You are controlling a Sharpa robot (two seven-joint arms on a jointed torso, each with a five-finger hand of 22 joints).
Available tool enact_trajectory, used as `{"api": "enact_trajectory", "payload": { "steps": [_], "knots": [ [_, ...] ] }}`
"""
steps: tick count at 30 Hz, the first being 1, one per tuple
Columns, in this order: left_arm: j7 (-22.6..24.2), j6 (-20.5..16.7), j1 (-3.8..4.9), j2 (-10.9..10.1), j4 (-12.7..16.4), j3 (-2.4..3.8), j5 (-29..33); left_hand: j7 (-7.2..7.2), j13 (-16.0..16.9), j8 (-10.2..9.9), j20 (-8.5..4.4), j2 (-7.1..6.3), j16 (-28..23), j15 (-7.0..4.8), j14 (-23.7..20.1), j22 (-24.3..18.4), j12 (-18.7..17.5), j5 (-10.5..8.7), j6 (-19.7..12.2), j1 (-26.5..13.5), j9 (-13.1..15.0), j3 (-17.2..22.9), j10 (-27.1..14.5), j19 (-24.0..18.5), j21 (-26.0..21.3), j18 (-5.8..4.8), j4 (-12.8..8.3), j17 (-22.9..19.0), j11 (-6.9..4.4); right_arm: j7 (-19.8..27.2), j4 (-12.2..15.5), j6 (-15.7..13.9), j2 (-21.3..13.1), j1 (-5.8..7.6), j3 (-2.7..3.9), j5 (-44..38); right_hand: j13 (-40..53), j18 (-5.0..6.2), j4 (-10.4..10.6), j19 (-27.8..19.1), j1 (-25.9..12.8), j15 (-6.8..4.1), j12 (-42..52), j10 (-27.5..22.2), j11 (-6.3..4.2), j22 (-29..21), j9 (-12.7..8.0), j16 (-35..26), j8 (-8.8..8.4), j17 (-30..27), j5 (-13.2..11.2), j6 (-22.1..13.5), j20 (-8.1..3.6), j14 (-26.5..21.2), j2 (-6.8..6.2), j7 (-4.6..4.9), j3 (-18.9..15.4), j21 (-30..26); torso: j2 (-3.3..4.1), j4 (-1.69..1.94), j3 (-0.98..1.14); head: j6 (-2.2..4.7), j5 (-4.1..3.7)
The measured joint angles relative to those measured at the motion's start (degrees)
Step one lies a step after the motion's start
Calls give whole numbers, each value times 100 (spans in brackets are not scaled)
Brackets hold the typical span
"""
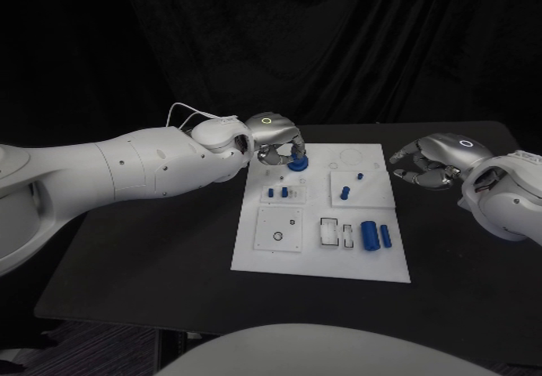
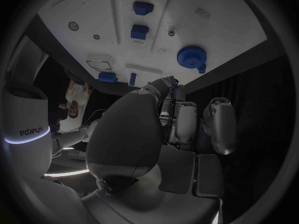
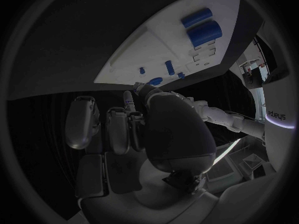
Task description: Assemble the parts on the task board
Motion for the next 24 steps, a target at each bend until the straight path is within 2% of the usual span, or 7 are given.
{"api": "enact_trajectory", "payload": {
  "steps": [10, 19, 24],
  "knots": [
    [-84, 245, -18, -132, 63, -2, -1, 0, -15, -3, 0, -1, 0, 22, -22, 0, -3, -1, -1, 0, 3, 0, 20, 0, 0, 0, 0, -8, 19, 2, -2, 4, -12, 0, 0, 0, 0, -1, -10, 0, 0, 0, 0, 0, 0, 0, 0, 0, 0, 0, 0, 0, 0, 0, 0, 0, 10, 0, -14, 18, 13, 0, -32],
    [-120, 423, -185, -90, -8, -5, -1, 12, -16, -27, 0, -2, 0, 22, -22, 0, -20, -1, -14, 1, 6, -1, 39, 0, 0, 0, 1, -13, 38, 3, -2, 8, -11, 0, 0, 1, 0, 0, -16, 0, 0, 0, 0, 0, 0, 4, 0, 0, 0, 0, 0, 0, 0, 0, 0, 0, 16, 0, -14, 24, 5, 0, -32],
    [-136, 496, -224, -56, -56, -4, -2, 21, -17, -30, 0, -2, -22, 22, -22, 0, -21, -2, -23, 1, 6, -1, 39, -1, 0, 0, 1, -20, 38, 3, -2, 11, -15, -1, 0, 1, 0, 0, -16, 0, 0, 0, 0, 0, 0, 4, 0, 0, 0, 0, 0, 0, 0, 0, 0, 0, 16, 0, -14, 20, 5, 0, -30]
  ]
}}
